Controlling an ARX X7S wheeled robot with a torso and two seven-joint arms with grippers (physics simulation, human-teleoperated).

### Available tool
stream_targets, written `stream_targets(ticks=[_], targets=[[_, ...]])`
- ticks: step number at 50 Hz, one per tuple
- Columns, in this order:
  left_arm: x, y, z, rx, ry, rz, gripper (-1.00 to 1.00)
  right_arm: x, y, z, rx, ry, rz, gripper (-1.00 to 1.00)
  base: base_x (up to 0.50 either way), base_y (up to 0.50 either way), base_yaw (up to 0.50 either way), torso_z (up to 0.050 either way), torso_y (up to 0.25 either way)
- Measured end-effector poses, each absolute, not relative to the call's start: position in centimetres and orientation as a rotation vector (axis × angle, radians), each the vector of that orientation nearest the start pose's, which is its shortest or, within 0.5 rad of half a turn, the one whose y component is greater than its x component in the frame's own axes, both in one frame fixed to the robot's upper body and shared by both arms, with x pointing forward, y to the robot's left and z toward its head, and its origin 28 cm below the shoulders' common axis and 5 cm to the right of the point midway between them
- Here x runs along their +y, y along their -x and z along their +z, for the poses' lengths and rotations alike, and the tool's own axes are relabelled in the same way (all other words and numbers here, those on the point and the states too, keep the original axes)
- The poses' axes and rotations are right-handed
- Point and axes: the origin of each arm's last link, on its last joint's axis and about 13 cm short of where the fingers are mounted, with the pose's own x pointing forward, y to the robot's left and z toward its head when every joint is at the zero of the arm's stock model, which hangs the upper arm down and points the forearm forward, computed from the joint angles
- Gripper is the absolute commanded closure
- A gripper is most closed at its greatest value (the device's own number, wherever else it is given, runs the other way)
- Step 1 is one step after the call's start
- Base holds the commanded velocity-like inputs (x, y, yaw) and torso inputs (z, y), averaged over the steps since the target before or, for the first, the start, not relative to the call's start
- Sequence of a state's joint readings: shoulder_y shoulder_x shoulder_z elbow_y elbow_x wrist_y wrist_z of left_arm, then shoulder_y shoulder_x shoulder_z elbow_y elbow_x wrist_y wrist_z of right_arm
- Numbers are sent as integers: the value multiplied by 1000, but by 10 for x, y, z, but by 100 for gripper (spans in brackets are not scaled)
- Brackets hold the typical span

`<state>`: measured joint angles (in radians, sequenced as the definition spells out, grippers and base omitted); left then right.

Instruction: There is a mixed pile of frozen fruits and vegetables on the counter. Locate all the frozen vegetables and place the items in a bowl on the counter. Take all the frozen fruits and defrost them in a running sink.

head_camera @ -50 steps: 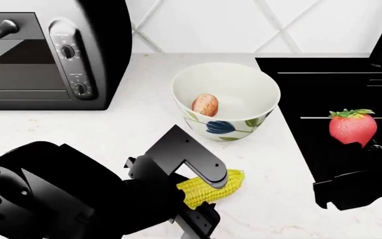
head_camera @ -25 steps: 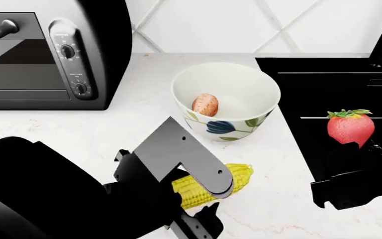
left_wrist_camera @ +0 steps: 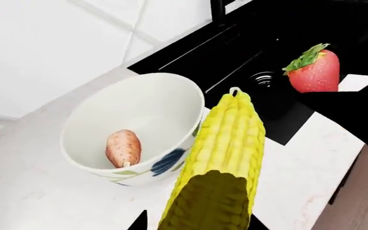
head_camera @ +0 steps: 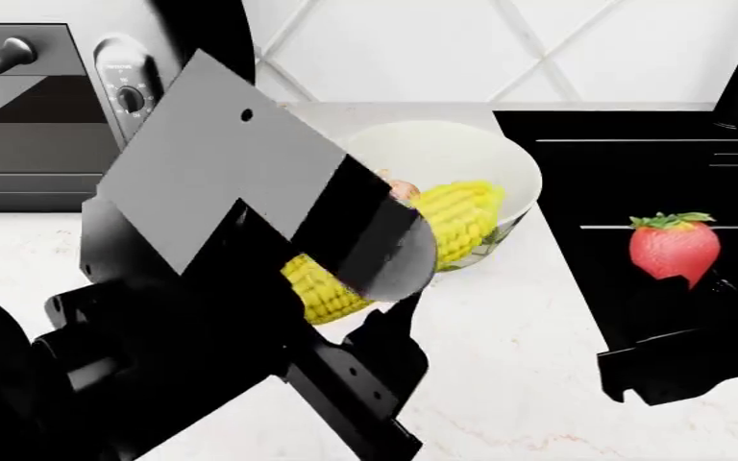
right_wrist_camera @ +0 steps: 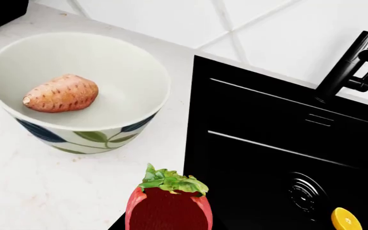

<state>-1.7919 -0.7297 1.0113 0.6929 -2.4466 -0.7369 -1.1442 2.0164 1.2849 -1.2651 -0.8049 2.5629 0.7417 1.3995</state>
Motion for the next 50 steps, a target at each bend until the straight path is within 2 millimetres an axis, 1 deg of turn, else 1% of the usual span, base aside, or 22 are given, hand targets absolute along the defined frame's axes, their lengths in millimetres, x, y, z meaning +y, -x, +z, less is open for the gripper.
stream_targets(ticks=[10,19,27,36,43,50], targets=[[179,-134,368,144,-261,-616,100,-140,-111,328,370,278,31,100,0,0,0,0,0],[177,-141,387,53,-230,-517,100,-139,-112,327,371,280,35,100,0,0,0,0,0],[171,-157,399,5,-200,-456,100,-139,-113,327,373,281,37,100,0,0,0,0,0],[161,-177,407,1,-144,-456,100,-140,-113,325,376,280,39,100,0,0,0,0,0],[152,-194,409,26,-118,-474,100,-140,-114,323,380,281,39,100,0,0,0,0,0],[141,-212,404,74,-124,-499,100,-141,-115,321,384,283,39,100,0,0,0,0,1]])
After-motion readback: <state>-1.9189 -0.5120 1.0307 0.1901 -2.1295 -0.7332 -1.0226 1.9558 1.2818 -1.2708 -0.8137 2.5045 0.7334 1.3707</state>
